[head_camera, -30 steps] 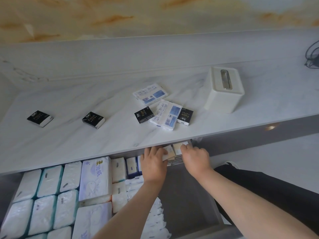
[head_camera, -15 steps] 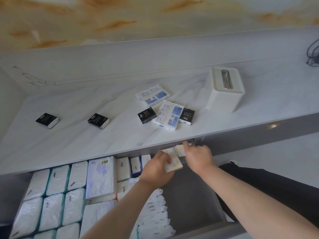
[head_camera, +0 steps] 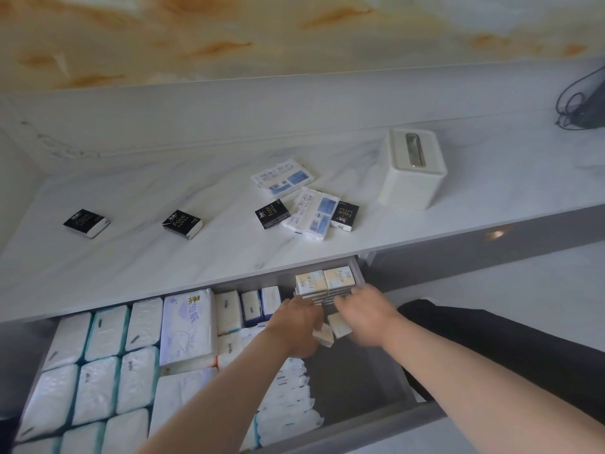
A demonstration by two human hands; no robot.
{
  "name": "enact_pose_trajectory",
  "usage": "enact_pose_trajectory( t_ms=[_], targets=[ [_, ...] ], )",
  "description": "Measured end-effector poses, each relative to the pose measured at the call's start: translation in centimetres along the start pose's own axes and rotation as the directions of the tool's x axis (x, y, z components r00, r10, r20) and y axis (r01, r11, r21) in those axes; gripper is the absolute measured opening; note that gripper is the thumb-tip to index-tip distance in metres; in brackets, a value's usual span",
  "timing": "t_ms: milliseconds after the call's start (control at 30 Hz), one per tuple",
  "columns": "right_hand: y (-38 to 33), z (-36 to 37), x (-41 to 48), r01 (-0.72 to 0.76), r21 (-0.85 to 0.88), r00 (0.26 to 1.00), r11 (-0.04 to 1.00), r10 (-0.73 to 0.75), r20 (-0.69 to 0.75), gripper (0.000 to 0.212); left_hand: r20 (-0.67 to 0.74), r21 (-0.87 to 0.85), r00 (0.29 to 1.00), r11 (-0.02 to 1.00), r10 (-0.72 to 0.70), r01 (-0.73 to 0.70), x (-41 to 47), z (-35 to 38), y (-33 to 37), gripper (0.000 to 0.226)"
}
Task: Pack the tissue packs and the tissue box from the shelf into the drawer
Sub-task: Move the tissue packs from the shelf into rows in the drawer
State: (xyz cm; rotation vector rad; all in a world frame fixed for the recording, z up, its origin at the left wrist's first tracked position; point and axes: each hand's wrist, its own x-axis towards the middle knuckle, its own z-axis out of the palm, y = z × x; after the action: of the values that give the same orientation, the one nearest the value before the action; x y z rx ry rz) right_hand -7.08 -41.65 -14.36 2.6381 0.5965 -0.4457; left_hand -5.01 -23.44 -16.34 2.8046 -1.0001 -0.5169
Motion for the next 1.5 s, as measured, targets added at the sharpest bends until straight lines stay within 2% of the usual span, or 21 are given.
enact_pose_trajectory(
  t_ms=[167,300,433,600,733,833,967,1133,1233,1367,1500],
  targets=[
    [-2.6,0.7,1.3,0.047,-0.318,0.986,0.947,0.006,0.164,0.035,0.118,0.171,0.992,0.985,-0.048,0.027,1.0,0.7,0.8,0.039],
    [-2.8,1.6,2.7,-0.013,-0.328,0.978,0.945,0.08,0.191,0.041,0.145,0.276,0.984,0.959,-0.104,0.061,1.9,1.3,1.0,0.035],
    [-1.9,2.2,2.9,0.113,-0.379,0.972,0.918,-0.022,0.235,0.026,0.177,0.233,0.97,0.964,-0.169,0.126,3.2,2.2,1.7,0.034],
    [-1.9,2.7,2.3,0.256,-0.4,0.947,0.88,-0.145,0.287,0.028,0.255,0.281,0.945,0.951,-0.206,0.132,4.2,2.7,2.4,0.036],
    [-3.7,3.4,1.9,0.254,-0.22,0.934,0.942,-0.18,0.308,0.043,0.294,0.387,0.944,0.922,-0.15,0.026,3.3,2.4,2.1,0.027],
    [-5.2,3.7,1.4,0.168,-0.033,0.934,0.985,-0.148,0.325,0.07,0.275,0.398,0.959,0.916,-0.074,-0.044,2.2,1.7,1.8,0.024],
    [-6.9,4.8,0.7,0.056,0.097,0.892,0.994,-0.094,0.441,0.092,0.361,0.366,0.931,0.925,-0.044,-0.099,0.8,2.1,2.1,0.028],
    [-6.4,4.9,1.4,-0.11,0.282,0.878,0.953,-0.04,0.477,0.095,0.497,0.293,0.865,0.951,-0.066,-0.095,1.4,2.5,3.6,0.04],
    [-5.5,5.1,2.4,-0.174,0.329,0.882,0.928,-0.002,0.472,0.092,0.56,0.289,0.822,0.954,-0.102,-0.078,2.2,2.3,3.9,0.042],
    [-5.2,5.7,3.6,-0.201,0.359,0.919,0.911,0.049,0.391,0.069,0.511,0.27,0.855,0.961,-0.088,-0.062,3.0,2.6,3.3,0.038],
    [-5.0,6.1,3.7,-0.245,0.389,0.905,0.888,0.065,0.421,0.086,0.396,0.364,0.917,0.925,-0.042,-0.114,3.3,2.7,2.3,0.034]
  ],
)
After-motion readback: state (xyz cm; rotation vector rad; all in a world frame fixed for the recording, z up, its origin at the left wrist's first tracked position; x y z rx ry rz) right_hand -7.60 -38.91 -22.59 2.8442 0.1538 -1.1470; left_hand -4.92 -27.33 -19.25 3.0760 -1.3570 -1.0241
